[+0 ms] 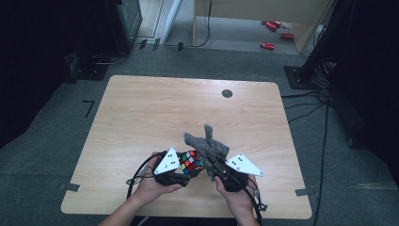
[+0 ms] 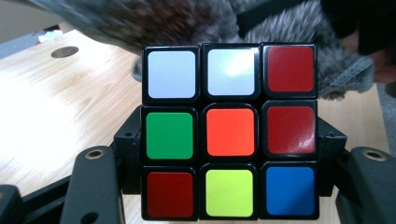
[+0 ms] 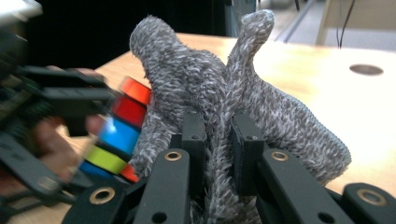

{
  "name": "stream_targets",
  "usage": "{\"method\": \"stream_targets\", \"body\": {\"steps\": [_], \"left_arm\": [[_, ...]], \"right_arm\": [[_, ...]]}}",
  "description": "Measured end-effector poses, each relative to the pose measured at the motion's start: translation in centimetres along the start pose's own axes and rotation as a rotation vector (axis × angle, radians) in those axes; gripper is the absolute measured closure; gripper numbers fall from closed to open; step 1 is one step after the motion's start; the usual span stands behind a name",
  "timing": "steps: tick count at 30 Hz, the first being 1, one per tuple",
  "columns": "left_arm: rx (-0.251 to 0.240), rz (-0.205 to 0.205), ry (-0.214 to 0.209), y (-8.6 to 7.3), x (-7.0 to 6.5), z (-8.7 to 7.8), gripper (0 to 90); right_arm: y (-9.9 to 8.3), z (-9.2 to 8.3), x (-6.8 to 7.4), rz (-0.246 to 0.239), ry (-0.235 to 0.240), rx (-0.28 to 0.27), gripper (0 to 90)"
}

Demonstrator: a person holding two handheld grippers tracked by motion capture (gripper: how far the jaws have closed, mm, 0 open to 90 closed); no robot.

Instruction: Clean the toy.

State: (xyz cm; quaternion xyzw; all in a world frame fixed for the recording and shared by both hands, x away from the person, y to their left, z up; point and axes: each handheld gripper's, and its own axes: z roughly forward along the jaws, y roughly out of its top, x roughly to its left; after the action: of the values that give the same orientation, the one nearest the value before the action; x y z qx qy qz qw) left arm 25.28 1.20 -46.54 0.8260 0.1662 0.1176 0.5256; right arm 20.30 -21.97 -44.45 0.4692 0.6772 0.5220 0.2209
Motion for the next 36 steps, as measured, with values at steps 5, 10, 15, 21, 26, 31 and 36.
{"method": "stream_targets", "body": {"steps": [5, 10, 15, 21, 26, 31, 36], "left_arm": [[0.021, 0.003, -0.001, -0.2, -0.1, 0.5, 34.9], [0.03, 0.034, 0.003, -0.1, -0.7, 0.7, 34.9], [0.004, 0.013, 0.003, 0.1, -0.2, 0.1, 34.8], [0.035, 0.011, 0.002, -0.3, -0.2, 0.7, 34.9], [0.039, 0.046, -0.005, -0.1, -1.0, 1.0, 34.8], [0.019, 0.021, 0.002, 0.0, -0.4, 0.5, 34.9], [0.034, 0.017, 0.004, -0.2, -0.3, 0.8, 34.9]], "right_arm": [[0.3, -0.4, 1.0, -0.039, 0.01, -0.016, 79.5], [0.6, -0.5, 1.5, -0.056, 0.025, -0.04, 79.4], [-0.3, 0.3, -0.5, 0.005, -0.013, -0.007, 79.5], [0.1, -0.4, 1.0, -0.038, 0.015, -0.027, 79.5], [0.5, -0.4, 1.4, -0.049, 0.03, -0.043, 79.5], [-0.1, 0.2, 0.0, -0.012, -0.007, -0.021, 79.6], [0.0, -0.2, 0.8, -0.038, -0.003, -0.022, 79.5]]}}
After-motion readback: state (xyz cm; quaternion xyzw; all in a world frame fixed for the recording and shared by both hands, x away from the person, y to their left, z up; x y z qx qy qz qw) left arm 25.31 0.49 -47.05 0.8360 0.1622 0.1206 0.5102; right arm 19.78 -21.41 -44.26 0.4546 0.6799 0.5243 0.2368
